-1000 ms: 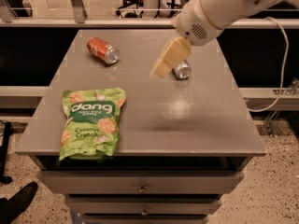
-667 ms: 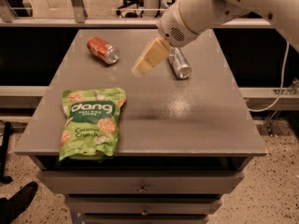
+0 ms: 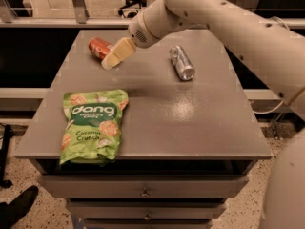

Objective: Pick coke can

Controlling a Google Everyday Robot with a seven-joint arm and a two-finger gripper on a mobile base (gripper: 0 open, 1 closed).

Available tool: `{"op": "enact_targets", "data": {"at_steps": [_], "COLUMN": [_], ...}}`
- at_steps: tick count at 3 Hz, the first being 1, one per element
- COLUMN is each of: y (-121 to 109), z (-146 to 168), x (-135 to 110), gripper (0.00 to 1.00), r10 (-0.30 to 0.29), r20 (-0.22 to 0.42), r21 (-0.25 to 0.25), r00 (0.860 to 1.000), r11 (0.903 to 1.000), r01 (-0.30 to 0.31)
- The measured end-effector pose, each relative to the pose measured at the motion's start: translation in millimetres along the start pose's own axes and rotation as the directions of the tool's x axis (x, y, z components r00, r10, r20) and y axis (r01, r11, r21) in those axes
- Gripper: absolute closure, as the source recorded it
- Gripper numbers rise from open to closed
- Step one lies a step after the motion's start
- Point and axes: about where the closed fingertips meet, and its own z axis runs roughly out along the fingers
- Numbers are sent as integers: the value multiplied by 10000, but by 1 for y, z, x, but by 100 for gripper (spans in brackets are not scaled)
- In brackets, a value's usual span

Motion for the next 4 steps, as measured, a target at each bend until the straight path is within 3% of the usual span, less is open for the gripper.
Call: {"op": "enact_targets", "data": {"at_steps": [2,3,4], "y": [-31,-41,-42], "z": [71,92,110], "x": [-16,-13,-6], "gripper": [0,0,24], "r10": [646,808,1048], "r20": [-39,-251,-438], "r21": [333,493,548], "r00": [9979,9964,9935], "r11": [9974,9956,9932], "r01": [-645,-795,-1023]}}
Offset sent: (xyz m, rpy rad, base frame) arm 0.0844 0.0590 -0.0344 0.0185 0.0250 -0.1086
